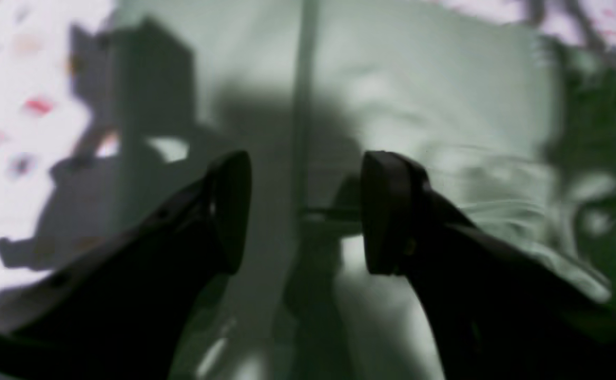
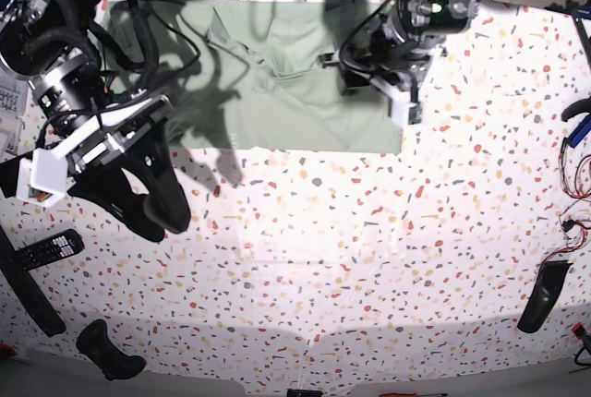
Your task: Fold the T-shirt properly
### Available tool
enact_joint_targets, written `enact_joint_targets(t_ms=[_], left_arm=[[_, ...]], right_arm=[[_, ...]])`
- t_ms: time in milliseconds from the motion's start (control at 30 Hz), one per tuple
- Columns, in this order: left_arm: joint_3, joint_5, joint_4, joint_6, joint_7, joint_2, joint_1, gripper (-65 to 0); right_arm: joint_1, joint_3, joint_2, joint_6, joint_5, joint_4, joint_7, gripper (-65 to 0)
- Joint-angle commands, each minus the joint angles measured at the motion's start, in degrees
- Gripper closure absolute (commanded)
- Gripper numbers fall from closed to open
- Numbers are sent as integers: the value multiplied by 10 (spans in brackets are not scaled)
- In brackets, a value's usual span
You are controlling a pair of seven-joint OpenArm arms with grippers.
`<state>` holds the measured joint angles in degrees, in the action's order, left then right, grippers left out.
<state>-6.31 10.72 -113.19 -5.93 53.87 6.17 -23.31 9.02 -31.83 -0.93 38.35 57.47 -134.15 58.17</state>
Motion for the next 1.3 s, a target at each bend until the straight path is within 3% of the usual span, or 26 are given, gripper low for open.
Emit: enact_joint_targets(t_ms=[0,200,267,533,600,700,867,967,1100,1267], left_arm=[[-2,1,-10,-2,-12,5,3,-307],[-14,3,-10,-4,-14,5,-3,-307],[-27,15,-7,-17,-25,5,-11,-307],[-50,31,11,-11,-66,5,-14,-307],[-50,61,11,33,-76,5,-14,-307],[-51,135,11,128,-77,5,-9,-307],[-51,221,11,208,-69,5,24,-307],[-54,265,11,268,-33,5,55,-307],[-54,210,11,267,-24,5,71,-307],[-54,20,11,153,19,5,69,-307]], right_arm=[[-6,0,-2,2,15,-9,-15,-199],[-10,0,-2,2,15,-9,-15,-199],[-15,0,-2,2,15,-9,-11,-199],[-27,0,-2,2,15,-9,-7,-199],[-26,0,-2,2,15,-9,-6,-199],[-27,0,-2,2,15,-9,-5,-199],[-26,0,-2,2,15,-9,-2,-199],[-26,0,-2,2,15,-9,-2,-199],[-26,0,-2,2,15,-9,16,-199],[-26,0,-2,2,15,-9,29,-199]])
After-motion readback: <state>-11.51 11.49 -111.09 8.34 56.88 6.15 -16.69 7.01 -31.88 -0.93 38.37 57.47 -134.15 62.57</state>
